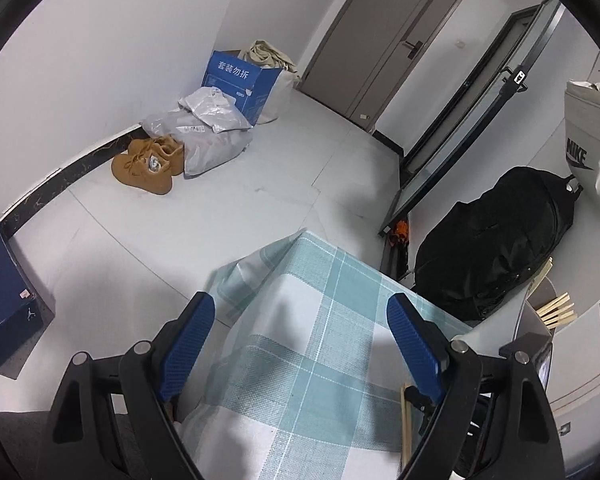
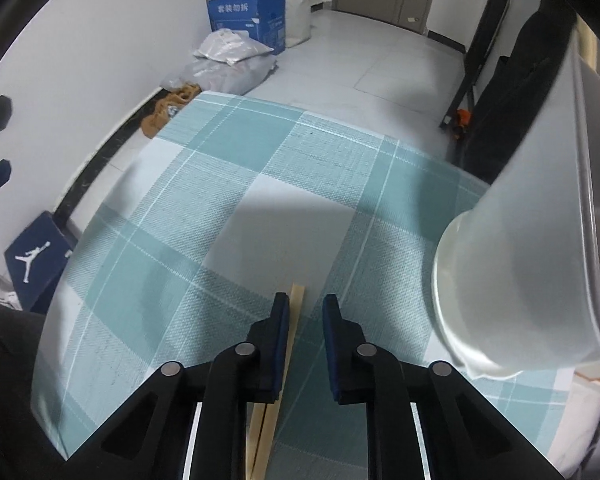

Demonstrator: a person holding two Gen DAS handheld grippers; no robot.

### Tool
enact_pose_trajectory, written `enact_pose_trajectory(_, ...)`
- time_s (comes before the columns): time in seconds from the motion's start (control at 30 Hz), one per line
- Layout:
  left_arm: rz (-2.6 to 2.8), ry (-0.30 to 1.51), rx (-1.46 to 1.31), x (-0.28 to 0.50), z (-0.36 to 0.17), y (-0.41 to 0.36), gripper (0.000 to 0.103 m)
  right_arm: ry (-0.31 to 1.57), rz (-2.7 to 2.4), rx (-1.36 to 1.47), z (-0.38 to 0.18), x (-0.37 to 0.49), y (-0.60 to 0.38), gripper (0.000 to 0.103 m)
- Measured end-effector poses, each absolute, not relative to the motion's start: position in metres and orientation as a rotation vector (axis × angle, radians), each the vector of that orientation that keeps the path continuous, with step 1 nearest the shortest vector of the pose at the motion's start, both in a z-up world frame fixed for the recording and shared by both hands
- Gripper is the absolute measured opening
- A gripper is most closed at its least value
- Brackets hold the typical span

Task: Organize utensils
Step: 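Lower the right tool onto the pile and grasp a chopstick, then lower the left tool and grasp the last chopstick while the right tool holds its chopstick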

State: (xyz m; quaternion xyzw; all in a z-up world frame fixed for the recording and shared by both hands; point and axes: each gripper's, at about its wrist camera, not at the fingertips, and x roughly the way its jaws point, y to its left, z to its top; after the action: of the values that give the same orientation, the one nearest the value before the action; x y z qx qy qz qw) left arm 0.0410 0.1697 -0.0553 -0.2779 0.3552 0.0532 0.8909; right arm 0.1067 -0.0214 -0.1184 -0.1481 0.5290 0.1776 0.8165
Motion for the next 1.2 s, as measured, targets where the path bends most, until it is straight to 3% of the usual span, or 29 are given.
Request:
enact_pose_trajectory(0.67,0.102,0.796,-0.578,0.043,-0.063,0.173,0.085,1.188,0.394,-0.315,-0.116,0.119,-0.012,0.006)
enact_pose_trajectory(0.8,0.075,0.841,-0.535,0.047,-0.07,0.162,0.085,1.097,0.421,-0.262,-0.089,0.107,-0.017,0.006)
enact_pose_trajectory(1.0,-0.014,0.912,-0.461,0.051,-0.076,0.136,0.085,0.936,0.439,-0.043,-0.036,0.074,-0.068,0.005)
enact_pose_trajectory(1.2,-0.142,1.012,-0.32,0.054,-0.085,0.091,0.085,0.862,0.387,0.28,-0.021,0.048,-0.154,0.005)
